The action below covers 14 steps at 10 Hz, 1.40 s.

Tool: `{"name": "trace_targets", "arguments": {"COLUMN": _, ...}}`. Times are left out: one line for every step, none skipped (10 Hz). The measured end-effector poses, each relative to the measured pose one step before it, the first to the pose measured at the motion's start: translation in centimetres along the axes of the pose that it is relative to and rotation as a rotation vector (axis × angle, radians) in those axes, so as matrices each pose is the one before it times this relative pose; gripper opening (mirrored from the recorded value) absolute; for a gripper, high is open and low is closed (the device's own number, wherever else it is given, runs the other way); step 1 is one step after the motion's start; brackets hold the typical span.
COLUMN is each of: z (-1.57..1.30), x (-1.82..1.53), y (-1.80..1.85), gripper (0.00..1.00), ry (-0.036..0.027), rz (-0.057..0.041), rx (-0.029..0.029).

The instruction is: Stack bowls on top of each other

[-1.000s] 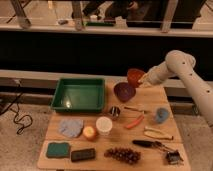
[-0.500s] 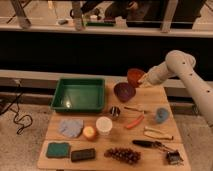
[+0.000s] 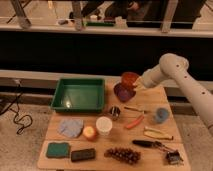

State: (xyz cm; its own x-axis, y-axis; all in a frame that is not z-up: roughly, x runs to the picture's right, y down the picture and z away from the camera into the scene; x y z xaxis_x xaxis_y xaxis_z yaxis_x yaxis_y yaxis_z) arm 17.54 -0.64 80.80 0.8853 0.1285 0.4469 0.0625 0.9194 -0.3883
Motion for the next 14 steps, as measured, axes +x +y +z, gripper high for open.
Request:
{"name": "trace_targets", "arguments": {"z": 1.046, "x": -1.464, "y": 0.571, "gripper": 0.0, "ry": -0.0159, "rz": -0.02043, "rx": -0.01801}}
{"name": "trace_targets", "arguments": {"z": 0.601, "x": -0.952, "y": 0.32, "gripper": 0.0, "ry": -0.01221, "rz": -0.01548, "rx": -0.01225}}
{"name": "trace_targets", "arguments": {"z": 0.554, "x": -0.607, "y": 0.227, "gripper": 0.0, "ry": -0.01221, "rz": -0.01895, "rx": -0.00912}}
{"name": "trace_targets", "arguments": {"z": 0.19, "x": -0.058, "y": -0.187, "gripper": 0.0, "ry": -0.007, "rz": -0.0132, "rx": 0.00048}}
{"name": "trace_targets", "arguments": {"z": 0.108, "x": 0.267, "y": -0.245, "gripper": 0.0, "ry": -0.00331, "rz": -0.00874, "rx": 0.00026}}
{"name": "trace_targets", "arguments": {"z": -0.01, "x": 0.39, "y": -0.305, "gripper": 0.0, "ry": 0.00061, "rz": -0.00609, "rx": 0.00179}}
{"name": "trace_targets", "arguments": {"z": 0.065, "x": 0.614, "y": -0.484, "gripper": 0.0, "ry": 0.00125, "rz": -0.00886, "rx": 0.00017}}
{"name": "trace_targets", "arguments": {"z": 0.16, "x": 0.342, "y": -0.355, "gripper": 0.0, "ry": -0.00163, "rz": -0.0063, "rx": -0.00107}}
{"name": "trace_targets", "arguments": {"z": 0.195, "x": 0.123, "y": -0.201, "gripper": 0.0, "ry": -0.00164, "rz": -0.00401, "rx": -0.00244}}
{"name": "trace_targets", "arguments": {"z": 0.297, "x": 0.16, "y": 0.023, "gripper": 0.0, "ry": -0.0023, "rz": -0.00207, "rx": -0.00461}}
{"name": "trace_targets", "arguments": {"z": 0.316, "x": 0.288, "y": 0.226, "gripper": 0.0, "ry": -0.00031, "rz": -0.00038, "rx": -0.00524}}
{"name": "trace_targets", "arguments": {"z": 0.091, "x": 0.262, "y": 0.166, "gripper": 0.0, "ry": 0.00238, "rz": -0.00029, "rx": -0.00307}}
{"name": "trace_targets", "arguments": {"z": 0.289, "x": 0.219, "y": 0.162, "gripper": 0.0, "ry": 0.00195, "rz": -0.00299, "rx": -0.00499}}
{"name": "trace_targets", "arguments": {"z": 0.2, "x": 0.176, "y": 0.013, "gripper": 0.0, "ry": 0.00157, "rz": -0.00324, "rx": -0.0019}}
